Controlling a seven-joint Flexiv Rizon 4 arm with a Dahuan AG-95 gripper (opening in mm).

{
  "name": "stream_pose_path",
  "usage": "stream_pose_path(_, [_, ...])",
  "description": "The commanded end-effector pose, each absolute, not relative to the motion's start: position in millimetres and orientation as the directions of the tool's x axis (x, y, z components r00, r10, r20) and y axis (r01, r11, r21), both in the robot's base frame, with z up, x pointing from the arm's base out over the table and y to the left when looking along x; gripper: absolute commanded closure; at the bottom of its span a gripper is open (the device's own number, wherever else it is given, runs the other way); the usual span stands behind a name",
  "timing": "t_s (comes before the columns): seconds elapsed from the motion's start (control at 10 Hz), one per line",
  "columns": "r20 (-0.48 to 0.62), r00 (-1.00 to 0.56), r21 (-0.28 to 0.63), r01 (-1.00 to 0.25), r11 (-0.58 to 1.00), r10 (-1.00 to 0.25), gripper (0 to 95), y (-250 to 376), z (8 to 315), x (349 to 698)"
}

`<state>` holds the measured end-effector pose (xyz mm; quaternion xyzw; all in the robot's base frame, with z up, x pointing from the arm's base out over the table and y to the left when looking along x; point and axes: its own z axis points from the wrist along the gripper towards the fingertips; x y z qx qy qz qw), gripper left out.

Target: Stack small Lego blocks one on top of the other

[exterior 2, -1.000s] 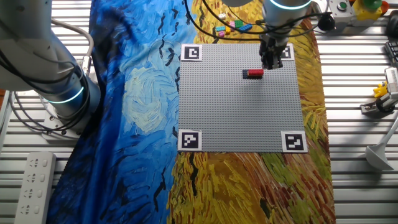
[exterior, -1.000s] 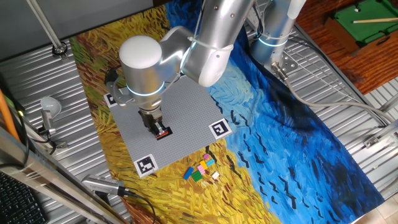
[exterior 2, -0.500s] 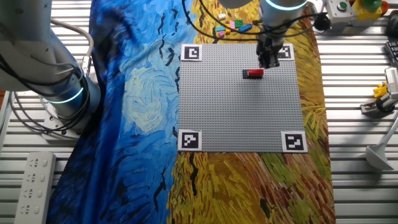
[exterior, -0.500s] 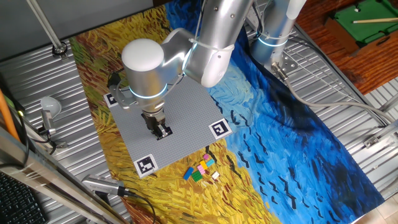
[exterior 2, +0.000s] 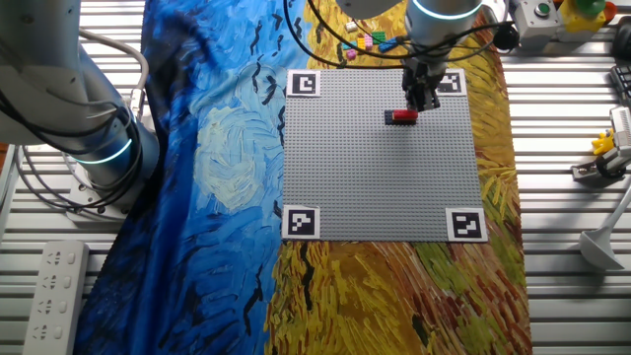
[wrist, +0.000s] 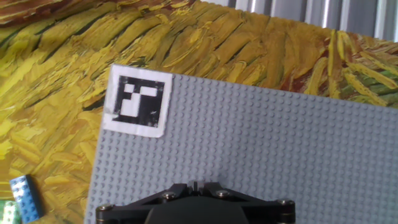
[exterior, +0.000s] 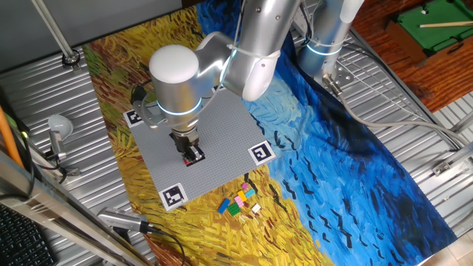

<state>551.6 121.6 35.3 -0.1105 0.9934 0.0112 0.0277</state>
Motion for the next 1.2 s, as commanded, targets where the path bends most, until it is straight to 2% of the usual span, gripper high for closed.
stream_pose_path(0.1, [-0.057,-0.974,0.016,-0.222,0.975,-0.221,95.0,121,35,552])
stream_pose_path(1.2, [-0.068,-0.968,0.014,-0.245,0.969,-0.243,95.0,116,23,552])
